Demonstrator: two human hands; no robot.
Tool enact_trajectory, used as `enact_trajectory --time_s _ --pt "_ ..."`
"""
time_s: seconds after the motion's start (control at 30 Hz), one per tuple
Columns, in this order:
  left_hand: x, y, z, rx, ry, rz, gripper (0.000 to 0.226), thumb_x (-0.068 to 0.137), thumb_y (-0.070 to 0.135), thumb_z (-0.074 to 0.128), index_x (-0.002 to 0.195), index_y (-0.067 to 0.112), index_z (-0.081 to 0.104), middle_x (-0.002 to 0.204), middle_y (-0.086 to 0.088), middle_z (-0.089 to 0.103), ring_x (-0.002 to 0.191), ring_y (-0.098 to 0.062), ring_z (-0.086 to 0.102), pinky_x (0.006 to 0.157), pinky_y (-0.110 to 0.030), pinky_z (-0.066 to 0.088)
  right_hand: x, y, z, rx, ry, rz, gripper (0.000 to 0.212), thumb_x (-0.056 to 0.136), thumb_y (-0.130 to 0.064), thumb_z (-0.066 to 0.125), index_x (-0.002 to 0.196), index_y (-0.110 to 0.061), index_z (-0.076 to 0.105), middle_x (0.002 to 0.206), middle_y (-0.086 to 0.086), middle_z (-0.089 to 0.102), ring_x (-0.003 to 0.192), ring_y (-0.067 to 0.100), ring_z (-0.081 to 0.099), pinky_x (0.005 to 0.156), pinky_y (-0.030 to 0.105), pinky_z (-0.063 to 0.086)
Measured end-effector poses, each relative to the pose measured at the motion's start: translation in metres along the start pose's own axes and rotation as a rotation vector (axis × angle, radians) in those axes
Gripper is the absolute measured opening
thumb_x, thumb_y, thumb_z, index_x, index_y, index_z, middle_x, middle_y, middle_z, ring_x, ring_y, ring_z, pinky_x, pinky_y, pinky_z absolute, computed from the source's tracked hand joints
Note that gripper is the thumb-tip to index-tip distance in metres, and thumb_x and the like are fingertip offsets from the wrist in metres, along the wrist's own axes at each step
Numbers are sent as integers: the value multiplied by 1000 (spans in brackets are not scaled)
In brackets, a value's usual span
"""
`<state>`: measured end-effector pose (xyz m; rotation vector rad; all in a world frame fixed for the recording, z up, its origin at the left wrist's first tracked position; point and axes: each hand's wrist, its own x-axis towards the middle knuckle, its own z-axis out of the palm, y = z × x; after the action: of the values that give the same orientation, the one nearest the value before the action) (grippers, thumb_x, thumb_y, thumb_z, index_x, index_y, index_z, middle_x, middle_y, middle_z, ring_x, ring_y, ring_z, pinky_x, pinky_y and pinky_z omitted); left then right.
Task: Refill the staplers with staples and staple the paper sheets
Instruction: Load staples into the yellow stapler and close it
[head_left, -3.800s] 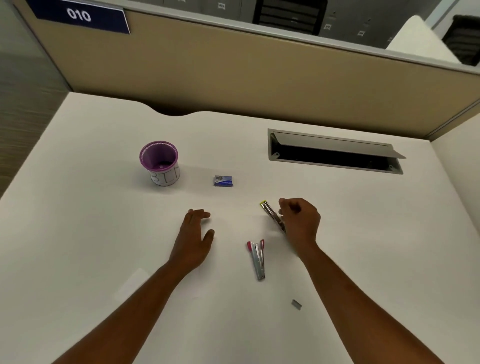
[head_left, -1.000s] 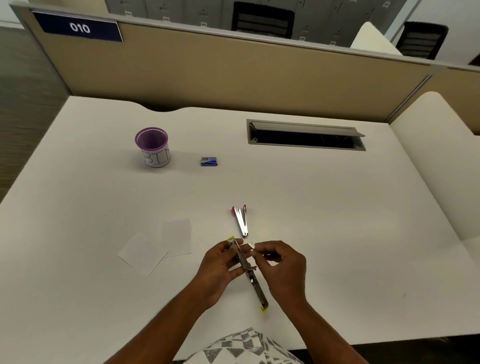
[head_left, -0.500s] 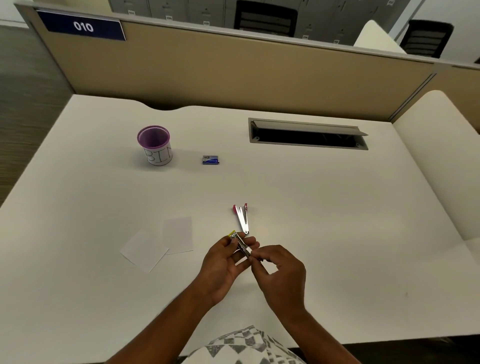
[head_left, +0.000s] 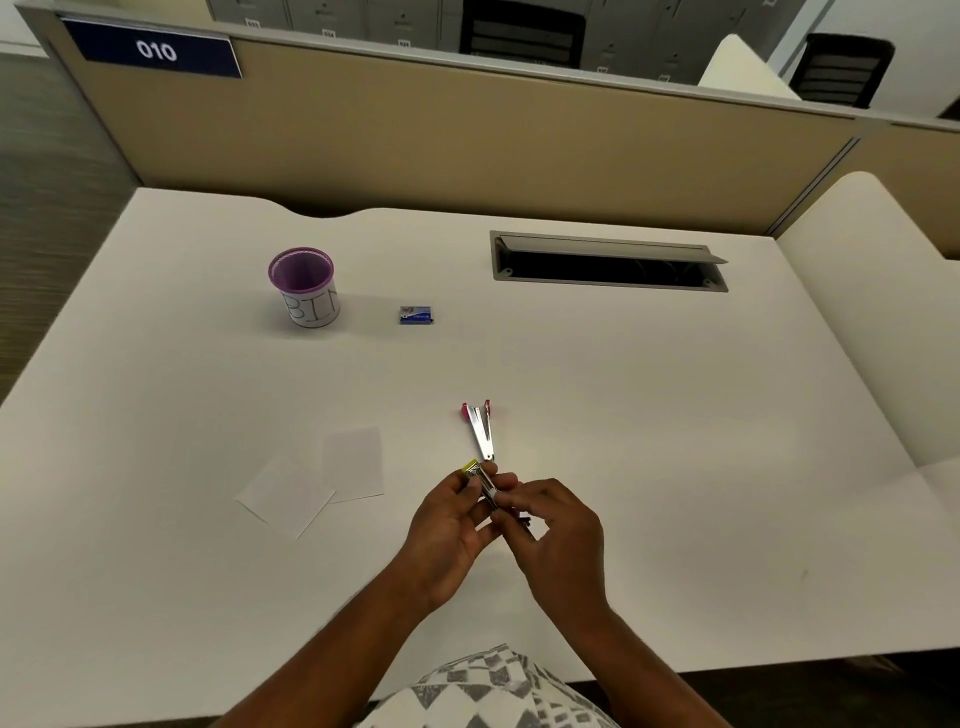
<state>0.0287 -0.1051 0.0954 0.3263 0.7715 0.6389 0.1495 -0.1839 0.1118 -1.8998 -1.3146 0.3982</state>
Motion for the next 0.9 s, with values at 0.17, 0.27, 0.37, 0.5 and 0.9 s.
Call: enact_trajectory --time_s 0.17,0.27,0.37,0.5,0.9 --pt "0 -3 -4 -165 39 -72 28 104 12 44 122 3 63 124 -21 69 105 -33 72 83 -44 61 -2 -4 -2 47 -3 71 33 76 -15 88 105 -27 76 98 -20 71 91 2 69 80 24 59" --pt "1 -6 -8 -282 50 -110 24 101 11 48 117 2 64 120 -22 71 104 -35 73 77 -44 62 -4 -7 -6 -37 26 80 34 74 -22 88 102 -33 71 95 -23 70 89 -3 68 78 17 55" --pt "2 -9 -12 -331 48 -106 25 104 8 43 120 6 62 112 -23 73 110 -42 69 78 -48 62 -5 -7 -12 -158 -9 58 31 75 -31 88 102 -34 73 92 -23 72 81 -3 67 74 17 55" --pt "2 -8 -12 -328 43 -98 35 103 2 42 126 19 62 115 -25 71 115 -49 64 87 -56 59 -2 -7 -21 -272 -57 -8 25 77 -35 88 100 -28 79 86 -15 76 72 2 68 66 20 55" --pt "-6 -2 -7 -172 147 -181 27 102 -6 38 123 -7 56 105 -31 72 92 -38 75 82 -42 63 19 -22 -42 -591 -211 -204 10 85 -33 78 94 -33 80 83 -9 71 72 15 67 59 34 54"
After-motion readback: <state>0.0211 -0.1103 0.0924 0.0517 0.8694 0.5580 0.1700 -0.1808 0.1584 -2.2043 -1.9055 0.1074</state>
